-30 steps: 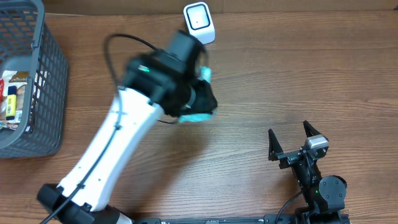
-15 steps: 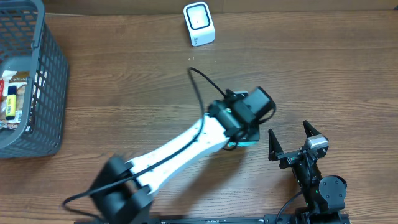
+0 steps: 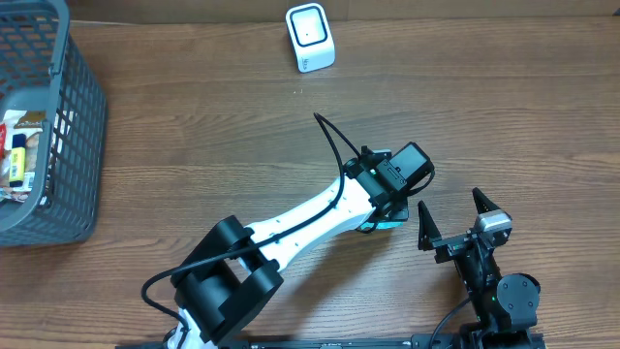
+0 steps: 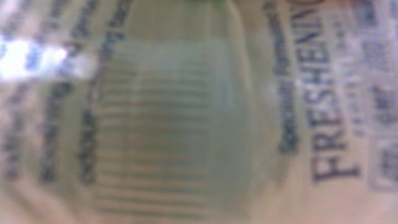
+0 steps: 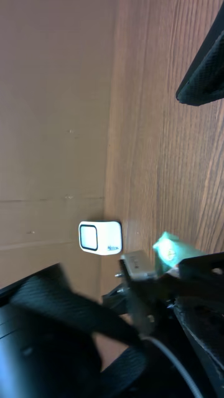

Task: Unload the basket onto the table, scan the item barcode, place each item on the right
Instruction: 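Lift the packet out and carry it toward the table center, then release the packet on the table and return the left gripper to the basket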

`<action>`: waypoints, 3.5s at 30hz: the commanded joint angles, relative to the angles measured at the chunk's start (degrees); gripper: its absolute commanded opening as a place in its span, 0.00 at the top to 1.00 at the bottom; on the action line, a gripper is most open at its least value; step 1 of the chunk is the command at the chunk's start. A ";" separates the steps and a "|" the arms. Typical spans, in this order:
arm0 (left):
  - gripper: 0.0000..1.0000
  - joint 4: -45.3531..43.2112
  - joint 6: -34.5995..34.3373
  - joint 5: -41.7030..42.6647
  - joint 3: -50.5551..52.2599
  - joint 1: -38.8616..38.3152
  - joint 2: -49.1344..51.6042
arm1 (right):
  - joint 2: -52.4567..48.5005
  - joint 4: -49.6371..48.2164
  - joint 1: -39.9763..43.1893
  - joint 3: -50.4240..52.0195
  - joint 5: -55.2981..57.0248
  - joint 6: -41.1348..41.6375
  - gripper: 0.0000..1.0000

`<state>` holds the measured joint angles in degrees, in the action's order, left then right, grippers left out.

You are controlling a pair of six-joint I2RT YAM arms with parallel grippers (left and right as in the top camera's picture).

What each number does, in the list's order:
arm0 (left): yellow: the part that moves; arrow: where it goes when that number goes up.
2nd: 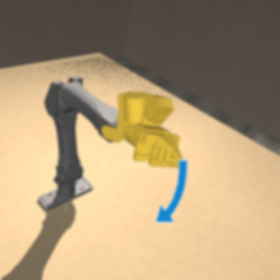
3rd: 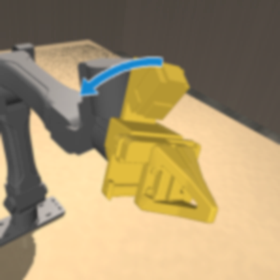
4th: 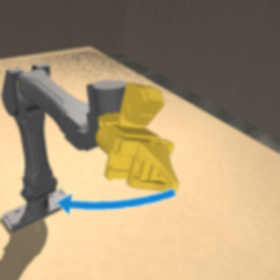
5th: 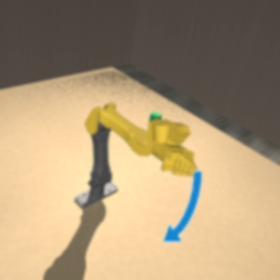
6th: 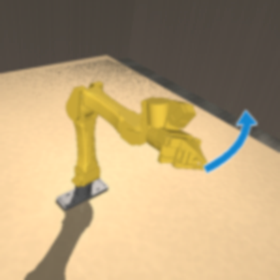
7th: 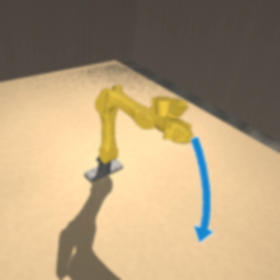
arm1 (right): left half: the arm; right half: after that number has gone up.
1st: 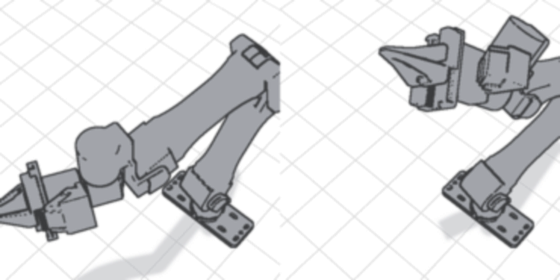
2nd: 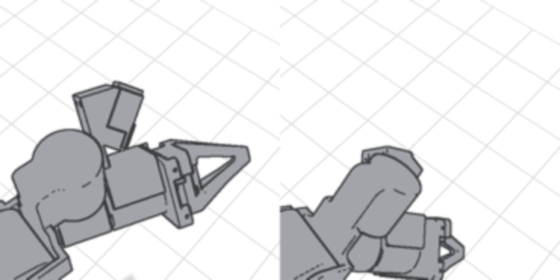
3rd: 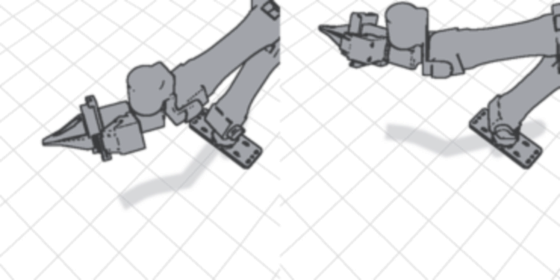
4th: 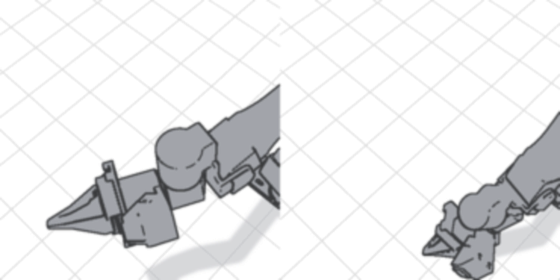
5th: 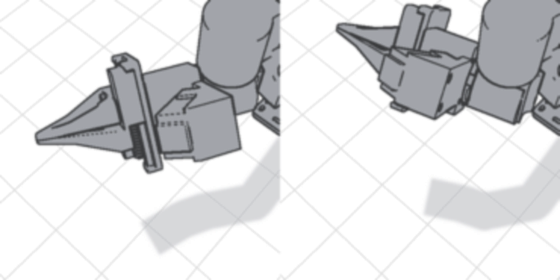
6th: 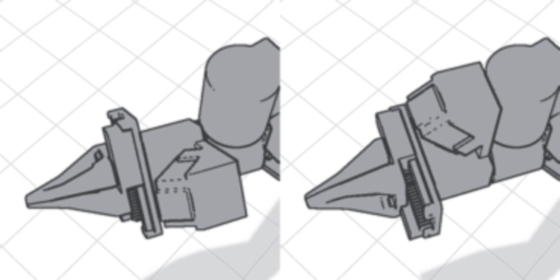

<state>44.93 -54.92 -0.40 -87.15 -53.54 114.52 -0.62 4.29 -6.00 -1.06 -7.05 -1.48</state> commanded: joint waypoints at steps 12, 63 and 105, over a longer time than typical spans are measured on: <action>0.37 0.15 2.51 1.92 -0.79 -0.17 1.20 | 0.46 -0.26 0.07 0.61 0.55 0.15 0.00; 0.00 41.99 48.94 -26.56 -62.27 44.70 -0.63 | 0.46 -0.24 0.07 0.61 0.55 0.15 0.00; 0.63 32.89 65.20 -8.04 -53.18 98.51 18.51 | 0.46 -0.24 0.07 0.61 0.55 0.15 0.00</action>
<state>78.39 6.72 -8.97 -140.18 44.77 131.22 -0.38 4.36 -6.02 -1.06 -7.05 -1.10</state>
